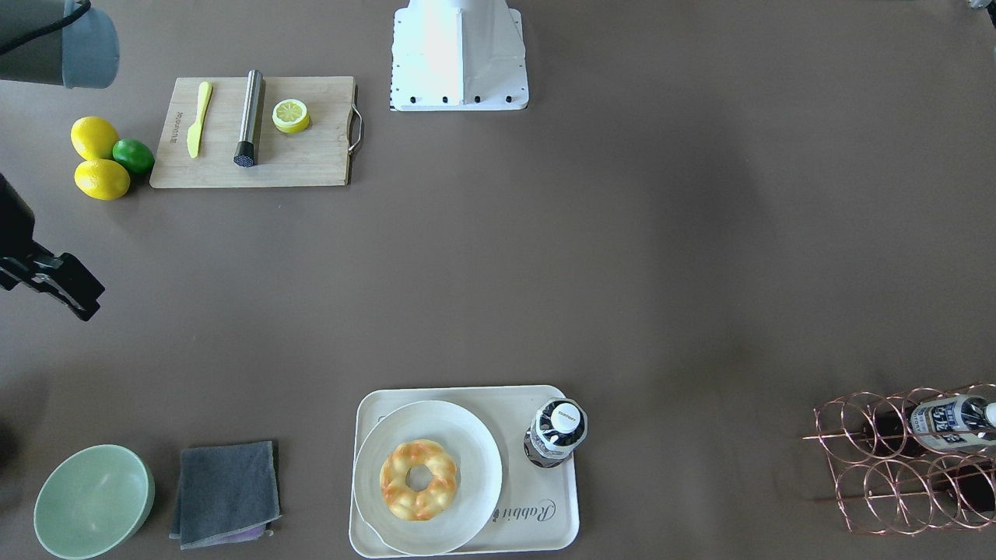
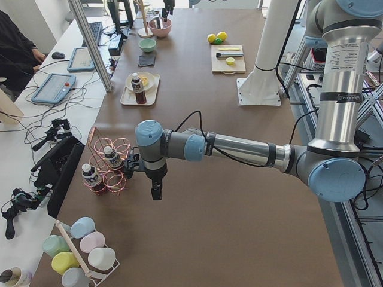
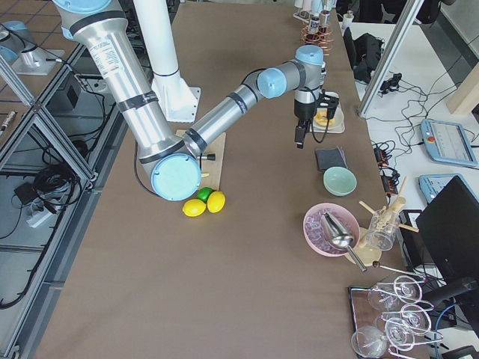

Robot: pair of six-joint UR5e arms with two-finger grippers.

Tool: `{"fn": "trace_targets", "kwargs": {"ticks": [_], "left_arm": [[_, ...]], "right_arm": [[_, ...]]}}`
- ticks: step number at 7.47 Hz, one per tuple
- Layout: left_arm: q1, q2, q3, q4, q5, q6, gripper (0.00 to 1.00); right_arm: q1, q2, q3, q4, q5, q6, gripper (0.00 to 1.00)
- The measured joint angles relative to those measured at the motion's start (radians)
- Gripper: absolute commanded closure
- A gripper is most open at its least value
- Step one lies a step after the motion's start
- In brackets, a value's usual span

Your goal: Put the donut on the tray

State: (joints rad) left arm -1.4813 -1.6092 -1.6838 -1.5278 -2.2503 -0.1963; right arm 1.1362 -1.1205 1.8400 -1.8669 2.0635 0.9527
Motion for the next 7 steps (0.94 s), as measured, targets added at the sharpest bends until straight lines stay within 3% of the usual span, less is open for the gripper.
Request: {"fn": "trace_targets", "kwargs": {"ticks": [2,4,6,7], "left_arm": [[-0.001,-0.001,0.000,0.000,-0.001,0.000,0.02],[-0.001,-0.001,0.000,0.000,-0.002,0.000,0.02],[-0.001,-0.001,0.003,-0.001,-0.005,0.001,0.02],[-0.001,-0.002,0.005,-0.001,-0.005,0.003,0.02]], "right_arm": [[0.103,-0.068,-0.013,-0.112,0.001,-0.405,0.00],[0.213,-0.175,-0.030,-0.131,0.012,-0.708,0.00],[0.290,-0.283,-0.058,-0.068,0.085,-0.857,0.00],[0.323,-0.342,-0.109,0.039,0.161,-0.893,0.00]]}}
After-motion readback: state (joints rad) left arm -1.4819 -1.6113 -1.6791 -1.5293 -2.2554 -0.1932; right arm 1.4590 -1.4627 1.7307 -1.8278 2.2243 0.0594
